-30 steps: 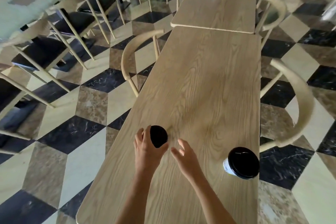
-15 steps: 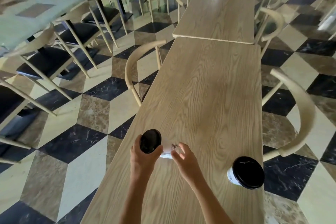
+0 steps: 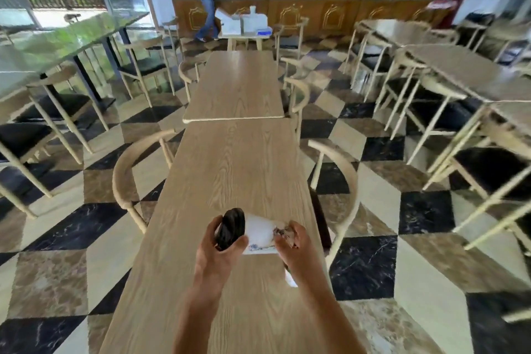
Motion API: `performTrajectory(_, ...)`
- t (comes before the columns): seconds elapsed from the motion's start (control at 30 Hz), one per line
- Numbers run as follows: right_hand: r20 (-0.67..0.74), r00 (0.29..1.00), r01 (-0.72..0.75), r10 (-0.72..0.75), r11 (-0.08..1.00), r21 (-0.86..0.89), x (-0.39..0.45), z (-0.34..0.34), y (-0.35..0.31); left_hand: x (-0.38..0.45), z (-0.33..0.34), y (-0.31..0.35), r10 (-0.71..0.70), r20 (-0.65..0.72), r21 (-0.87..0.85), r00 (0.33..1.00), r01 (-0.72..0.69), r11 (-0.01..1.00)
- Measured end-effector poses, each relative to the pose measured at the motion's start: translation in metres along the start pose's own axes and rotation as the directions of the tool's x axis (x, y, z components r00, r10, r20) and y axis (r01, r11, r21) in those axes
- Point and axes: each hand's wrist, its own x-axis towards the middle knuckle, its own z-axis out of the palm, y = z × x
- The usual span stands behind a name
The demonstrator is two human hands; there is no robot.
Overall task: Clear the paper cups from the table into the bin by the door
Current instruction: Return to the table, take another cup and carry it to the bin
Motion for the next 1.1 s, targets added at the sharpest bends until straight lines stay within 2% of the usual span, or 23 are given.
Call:
performTrajectory(0.17,-0.217,0.972,0.094,-0.095,0.995,-0.017,-0.05,-0.113,0.003,-0.044,0.085,0.033,0.062,0.295,-0.031,0.954,-0.055,0.998)
performTrajectory(0.4,-0.542,0.829,0.145,-0.135,0.989,-0.026,-0.189,-0.289,0.049,-0.176,0.238,0.057,0.15,0.59,-0.023,0.793,-0.169,0.985)
performTrajectory(0.53,-0.676,0.73,0.158,-0.102,0.987,0.023,-0.293,-0.382,0.087,-0.279,0.324,0.056,0.228,0.757,-0.064,0.613,-0.277,0.959)
performTrajectory(0.73,-0.866,0.499,0.124,0.037,0.986,0.114,-0.441,-0.495,0.144,-0.429,0.446,0.043,0.203,0.918,-0.117,0.34,-0.257,0.959)
performTrajectory(0.93,-0.963,0.21,0.09,0.167,0.978,0.189,-0.573,-0.576,0.2,-0.577,0.555,0.019,0.151,0.988,-0.142,0.006,-0.299,0.943)
performTrajectory(1.1,-0.975,-0.02,0.056,0.223,0.973,0.222,-0.665,-0.637,0.248,-0.698,0.634,-0.002,0.112,0.973,-0.172,-0.202,-0.309,0.935)
